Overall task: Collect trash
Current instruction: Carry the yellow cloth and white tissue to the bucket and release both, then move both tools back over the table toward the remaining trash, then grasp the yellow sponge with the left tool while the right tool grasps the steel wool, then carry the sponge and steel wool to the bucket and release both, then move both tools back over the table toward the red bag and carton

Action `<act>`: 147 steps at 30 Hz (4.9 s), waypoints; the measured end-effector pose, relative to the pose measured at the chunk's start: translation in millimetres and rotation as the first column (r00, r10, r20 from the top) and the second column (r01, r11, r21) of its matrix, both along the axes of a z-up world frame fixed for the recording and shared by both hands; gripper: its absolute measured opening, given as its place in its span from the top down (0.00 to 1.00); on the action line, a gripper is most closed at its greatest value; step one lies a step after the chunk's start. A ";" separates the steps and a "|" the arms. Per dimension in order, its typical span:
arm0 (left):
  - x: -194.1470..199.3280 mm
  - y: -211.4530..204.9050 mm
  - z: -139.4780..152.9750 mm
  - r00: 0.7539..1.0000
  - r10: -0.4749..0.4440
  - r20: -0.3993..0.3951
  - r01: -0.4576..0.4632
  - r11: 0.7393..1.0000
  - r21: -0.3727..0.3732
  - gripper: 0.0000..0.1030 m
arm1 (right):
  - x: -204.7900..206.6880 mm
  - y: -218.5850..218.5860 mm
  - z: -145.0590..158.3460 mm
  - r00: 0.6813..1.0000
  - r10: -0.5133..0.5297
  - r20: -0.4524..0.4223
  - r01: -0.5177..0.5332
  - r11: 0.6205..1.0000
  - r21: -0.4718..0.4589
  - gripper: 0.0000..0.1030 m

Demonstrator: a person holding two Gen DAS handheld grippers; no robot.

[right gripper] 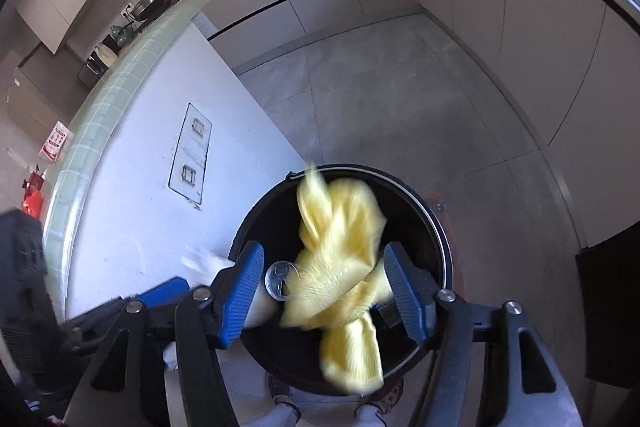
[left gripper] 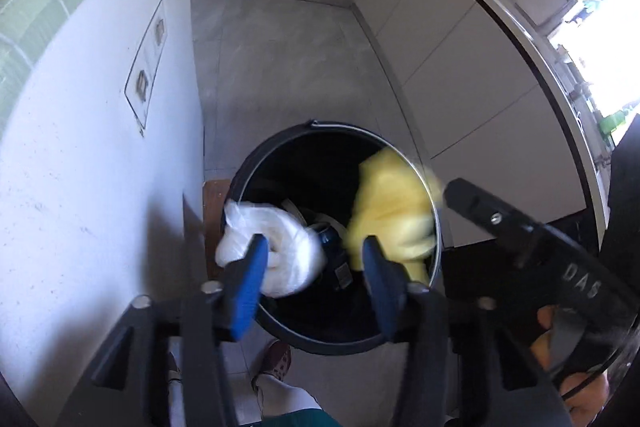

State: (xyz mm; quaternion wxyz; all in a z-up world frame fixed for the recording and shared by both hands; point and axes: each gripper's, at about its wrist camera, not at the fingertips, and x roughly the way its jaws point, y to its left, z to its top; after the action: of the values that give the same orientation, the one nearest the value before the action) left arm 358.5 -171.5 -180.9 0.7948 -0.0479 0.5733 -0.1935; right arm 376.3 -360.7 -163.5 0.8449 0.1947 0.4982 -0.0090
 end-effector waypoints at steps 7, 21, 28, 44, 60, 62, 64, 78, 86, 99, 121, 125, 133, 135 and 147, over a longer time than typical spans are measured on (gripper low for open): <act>-11.7 14.9 63.8 0.996 0.008 0.084 -0.004 0.999 -0.049 0.50 | -10.1 -1.5 35.6 0.997 -0.021 0.080 0.022 1.000 -0.004 0.37; -22.1 186.2 173.3 0.945 0.112 0.306 -0.115 0.993 -0.009 0.50 | -20.3 152.9 150.3 0.974 0.021 0.224 0.001 0.995 -0.099 0.36; -21.4 295.0 166.8 0.918 0.176 0.356 -0.201 0.979 0.032 0.50 | -10.3 292.7 169.8 0.958 0.111 0.264 -0.072 0.985 -0.154 0.31; -24.0 485.2 141.9 0.795 0.480 0.372 -0.554 0.824 0.119 0.50 | 50.0 517.0 154.3 0.861 0.427 0.274 -0.417 0.904 -0.097 0.31; 26.3 566.7 98.6 0.867 0.367 0.338 -0.435 0.887 0.153 0.50 | 84.1 637.4 123.0 0.853 0.470 0.227 -0.466 0.882 -0.072 0.31; 31.4 587.4 94.0 0.871 0.389 0.299 -0.440 0.889 0.126 0.50 | 88.6 650.2 119.3 0.854 0.473 0.217 -0.466 0.881 -0.087 0.31; 35.6 603.3 89.9 0.873 0.395 0.285 -0.443 0.888 0.127 0.50 | 96.7 660.8 113.1 0.859 0.470 0.203 -0.462 0.883 -0.088 0.31; 51.3 630.5 92.3 0.873 0.382 0.304 -0.407 0.913 0.020 0.78 | 112.4 681.5 87.5 0.880 0.446 0.165 -0.432 0.895 -0.114 0.57; 47.5 601.3 125.8 0.879 0.293 0.377 -0.317 0.948 0.002 0.79 | 101.2 659.5 114.5 0.891 0.390 0.231 -0.378 0.921 -0.098 0.57; 30.8 427.4 161.3 0.903 0.022 0.430 -0.008 0.999 -0.034 0.79 | 39.0 488.3 159.0 0.946 0.087 0.312 -0.067 0.995 -0.074 0.57; -9.4 24.4 78.8 0.948 -0.245 0.201 0.257 0.966 -0.033 0.78 | -61.5 37.0 68.4 0.956 -0.245 0.164 0.252 0.967 -0.026 0.57; -7.1 9.2 44.9 0.974 -0.205 0.101 0.205 0.979 0.014 0.71 | -38.7 19.4 34.4 0.969 -0.217 0.117 0.215 0.976 0.031 0.53; -8.4 -5.0 48.9 0.983 -0.167 0.080 0.163 0.985 0.052 0.39 | -28.8 -2.7 24.9 0.966 -0.230 0.118 0.228 0.973 0.027 0.38; -11.7 -16.5 54.0 0.984 -0.157 0.086 0.155 0.987 0.035 0.39 | -34.1 -3.2 34.1 0.961 -0.238 0.144 0.236 0.971 0.028 0.38; -17.3 48.9 135.3 0.968 -0.129 0.215 0.136 0.990 -0.021 0.38 | -42.7 48.3 107.4 0.947 -0.220 0.235 0.234 0.972 -0.031 0.38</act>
State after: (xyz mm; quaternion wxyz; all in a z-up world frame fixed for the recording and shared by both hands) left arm 341.2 -122.6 -45.5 0.8359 -0.0025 0.4832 -0.2604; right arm 333.6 -312.4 -56.1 0.8955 0.2256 0.3709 -0.0983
